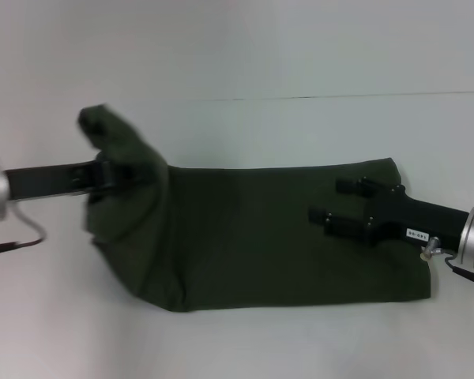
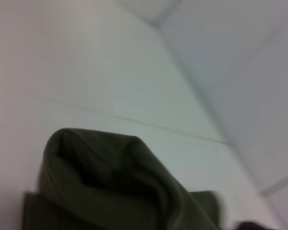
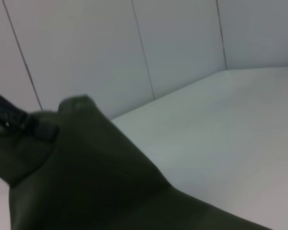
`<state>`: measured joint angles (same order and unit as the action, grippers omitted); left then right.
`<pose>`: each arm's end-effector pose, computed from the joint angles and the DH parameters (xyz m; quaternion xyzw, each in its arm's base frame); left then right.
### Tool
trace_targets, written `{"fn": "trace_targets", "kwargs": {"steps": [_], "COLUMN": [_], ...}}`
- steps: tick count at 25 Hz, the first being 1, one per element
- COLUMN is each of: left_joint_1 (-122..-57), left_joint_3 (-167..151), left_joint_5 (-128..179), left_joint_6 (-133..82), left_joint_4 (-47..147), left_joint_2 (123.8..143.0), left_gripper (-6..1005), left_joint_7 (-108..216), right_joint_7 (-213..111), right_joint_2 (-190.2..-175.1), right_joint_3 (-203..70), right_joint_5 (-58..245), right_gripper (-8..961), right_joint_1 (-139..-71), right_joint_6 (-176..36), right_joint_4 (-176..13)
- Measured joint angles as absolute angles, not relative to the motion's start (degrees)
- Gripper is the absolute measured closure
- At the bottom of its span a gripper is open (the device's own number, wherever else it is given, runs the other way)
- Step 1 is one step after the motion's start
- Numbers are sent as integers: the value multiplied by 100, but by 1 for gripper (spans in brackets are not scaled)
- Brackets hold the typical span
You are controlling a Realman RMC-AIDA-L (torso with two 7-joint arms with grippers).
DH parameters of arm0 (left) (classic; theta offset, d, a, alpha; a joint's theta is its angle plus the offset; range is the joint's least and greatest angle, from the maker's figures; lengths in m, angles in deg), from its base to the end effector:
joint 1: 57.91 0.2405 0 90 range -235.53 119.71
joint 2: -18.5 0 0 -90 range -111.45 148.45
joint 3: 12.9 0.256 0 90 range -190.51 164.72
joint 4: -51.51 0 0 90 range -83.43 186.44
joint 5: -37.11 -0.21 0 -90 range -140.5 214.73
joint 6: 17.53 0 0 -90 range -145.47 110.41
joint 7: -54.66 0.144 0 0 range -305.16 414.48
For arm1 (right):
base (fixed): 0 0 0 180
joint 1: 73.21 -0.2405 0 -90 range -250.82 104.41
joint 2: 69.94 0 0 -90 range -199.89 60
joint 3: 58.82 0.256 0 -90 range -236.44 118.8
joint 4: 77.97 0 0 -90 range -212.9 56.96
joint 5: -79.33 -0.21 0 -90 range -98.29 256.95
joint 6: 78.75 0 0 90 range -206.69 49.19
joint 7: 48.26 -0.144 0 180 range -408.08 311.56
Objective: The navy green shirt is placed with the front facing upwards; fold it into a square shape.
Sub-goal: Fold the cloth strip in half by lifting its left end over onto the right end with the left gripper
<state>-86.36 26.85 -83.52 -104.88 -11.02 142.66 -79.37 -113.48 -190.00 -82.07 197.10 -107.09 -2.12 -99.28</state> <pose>-0.2337 0.3501 0.0394 -0.8074 -0.5196 -0.2453 0.1342 0.2845 0.3413 -0.0336 -0.9003 0.2575 0.2672 0.2277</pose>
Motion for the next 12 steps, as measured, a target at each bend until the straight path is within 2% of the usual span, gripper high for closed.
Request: {"fn": "trace_targets", "kwargs": {"steps": [12], "left_joint_1": [-9340], "left_joint_3": [4721], "left_joint_5": [-7303], "left_joint_6": [-9243], "left_joint_4": [-103], "left_joint_2": [14295], "left_gripper": [905], "left_joint_7": [-8046], "right_joint_7": [-11151], "right_joint_2": [-18978], "right_joint_3": [-8114], "right_joint_5": [19553], "right_gripper": [54], "right_joint_1": [-10379], "right_joint_6": [-227], "right_joint_4": [-9862]}}
